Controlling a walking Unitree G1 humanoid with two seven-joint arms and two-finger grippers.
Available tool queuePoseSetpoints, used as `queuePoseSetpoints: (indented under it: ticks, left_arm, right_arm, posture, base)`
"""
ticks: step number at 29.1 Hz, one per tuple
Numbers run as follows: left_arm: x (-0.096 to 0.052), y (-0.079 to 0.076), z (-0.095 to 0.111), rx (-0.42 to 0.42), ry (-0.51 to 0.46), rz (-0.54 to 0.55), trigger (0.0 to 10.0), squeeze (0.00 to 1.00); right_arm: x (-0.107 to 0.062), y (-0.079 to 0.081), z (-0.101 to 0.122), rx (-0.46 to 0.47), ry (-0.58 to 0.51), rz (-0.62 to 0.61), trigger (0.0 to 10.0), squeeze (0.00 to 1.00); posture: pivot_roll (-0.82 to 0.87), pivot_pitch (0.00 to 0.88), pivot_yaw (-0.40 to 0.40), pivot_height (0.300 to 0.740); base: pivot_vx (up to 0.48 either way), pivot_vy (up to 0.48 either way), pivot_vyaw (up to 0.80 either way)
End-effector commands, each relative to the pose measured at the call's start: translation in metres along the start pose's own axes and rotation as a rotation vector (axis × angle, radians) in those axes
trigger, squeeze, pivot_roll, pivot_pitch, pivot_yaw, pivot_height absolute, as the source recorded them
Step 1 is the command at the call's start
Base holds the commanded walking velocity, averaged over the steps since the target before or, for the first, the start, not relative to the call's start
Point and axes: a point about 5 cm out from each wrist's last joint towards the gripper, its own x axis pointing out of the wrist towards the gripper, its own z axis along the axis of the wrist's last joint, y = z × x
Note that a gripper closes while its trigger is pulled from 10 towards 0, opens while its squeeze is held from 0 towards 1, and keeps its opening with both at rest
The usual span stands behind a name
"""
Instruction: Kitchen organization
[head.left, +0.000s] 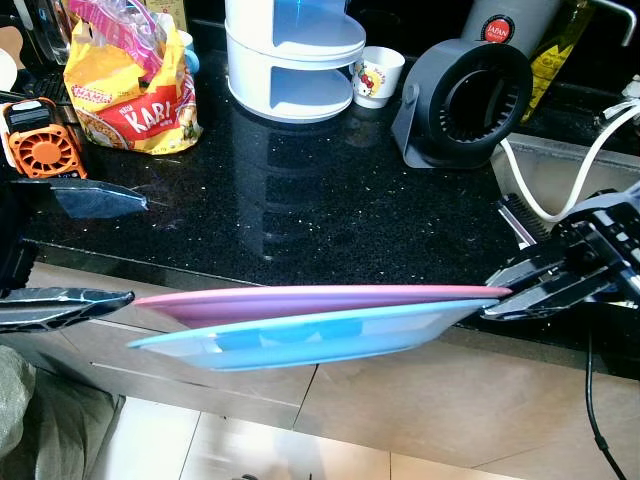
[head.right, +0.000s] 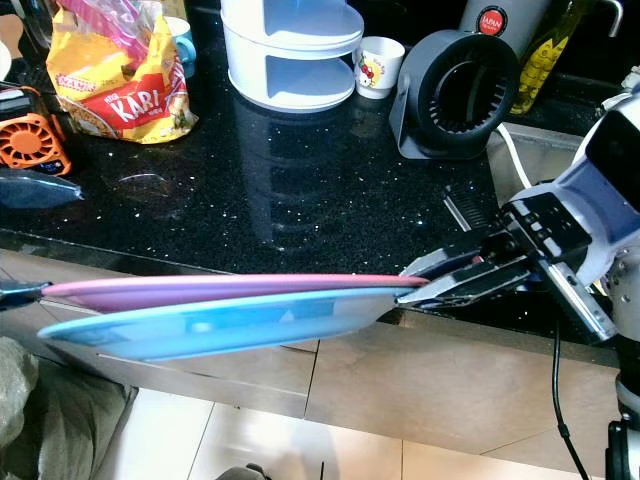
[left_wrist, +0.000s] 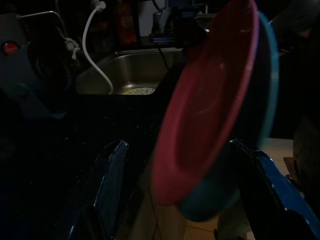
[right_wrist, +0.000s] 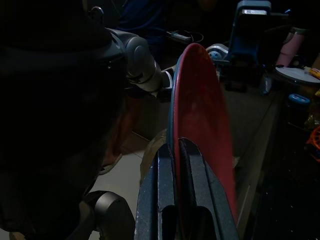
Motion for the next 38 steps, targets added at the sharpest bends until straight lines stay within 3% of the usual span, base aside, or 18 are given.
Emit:
queuePoseSetpoints:
  ticks: [1,26,38]
  left_arm:
    - [-0.001,-0.002,0.009,0.019,0.041,-0.024,10.0,0.00]
    - [0.003,0.001,-0.003,-0.013,0.082,-0.050,10.0,0.00]
    - [0.019,0.006,-0.024,-0.021,0.118,-0.063,10.0,0.00]
  right_arm:
    - [0.001,-0.001,0.004,-0.027,0.009,0.012,0.0,0.00]
    - [0.013,0.005,0.012,-0.076,0.016,0.076,0.0,0.00]
    - [0.017,-0.003,0.013,-0.109,-0.011,0.043,0.0,0.00]
  posture:
    - [0.16,0.071,-0.073,0.740]
    - [0.15,0.057,-0.072,0.740]
    - [0.15,0.063,-0.068,0.740]
  base:
    - [0.000,0.000,0.00]
    - [0.000,0.000,0.00]
    - [0.000,0.000,0.00]
